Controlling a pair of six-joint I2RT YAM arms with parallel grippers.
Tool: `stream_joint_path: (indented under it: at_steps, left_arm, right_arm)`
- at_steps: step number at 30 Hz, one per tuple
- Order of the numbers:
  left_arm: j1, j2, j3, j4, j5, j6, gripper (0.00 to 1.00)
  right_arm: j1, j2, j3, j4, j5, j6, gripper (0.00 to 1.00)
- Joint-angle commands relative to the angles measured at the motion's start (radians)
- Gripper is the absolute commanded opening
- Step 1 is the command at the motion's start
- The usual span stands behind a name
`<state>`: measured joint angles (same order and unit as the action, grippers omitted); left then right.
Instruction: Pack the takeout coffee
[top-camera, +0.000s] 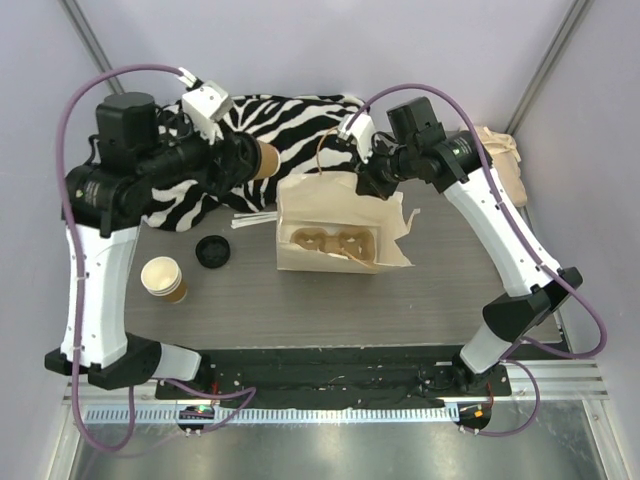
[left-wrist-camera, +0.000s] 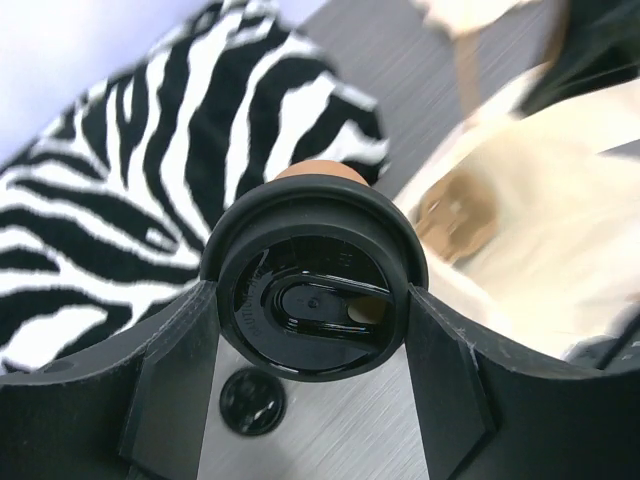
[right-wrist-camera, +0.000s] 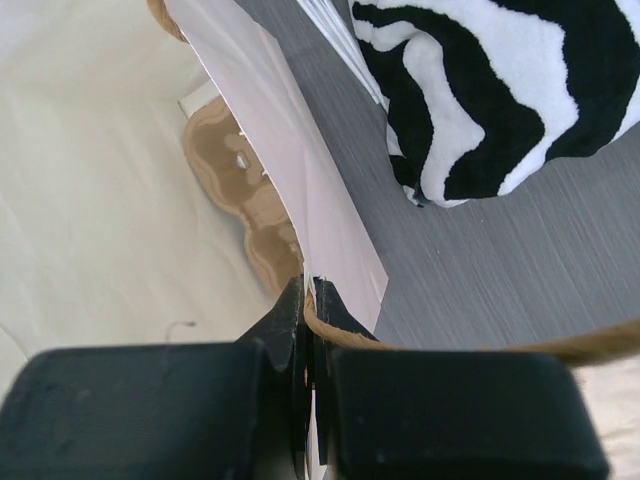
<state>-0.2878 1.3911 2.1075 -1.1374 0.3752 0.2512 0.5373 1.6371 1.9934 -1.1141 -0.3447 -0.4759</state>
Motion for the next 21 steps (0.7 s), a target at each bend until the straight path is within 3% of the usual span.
stream_joint_path:
  at_steps: [1,8,11,15,21]
  left_arm:
    - [-0.049,-0.01,0.072,-0.094,0.166,-0.059,0.22]
    - [-0.178,-0.029,0.02,-0.056,0.142,-0.02,0.19]
    - [-0.301,-0.03,-0.009,-0.045,0.055,0.057,0.18]
    - [-0.436,-0.055,-0.15,0.03,-0.077,0.137,0.17]
    - [-0.505,-0.069,-0.317,0.165,-0.179,0.252,0.15]
  right_arm:
    - [0.001,-0.016,0.015,0.062,0.001,0.103,0.01]
    - [0.006,-0.006,0.044,0.057,-0.019,0.155,0.01]
    - [0.018,-0.013,0.038,0.051,-0.025,0.172,0.01]
    - [0.049,-0.037,0.01,0.062,-0.025,0.177,0.01]
    - [0.113,-0.098,-0.054,0.086,-0.028,0.191,0.01]
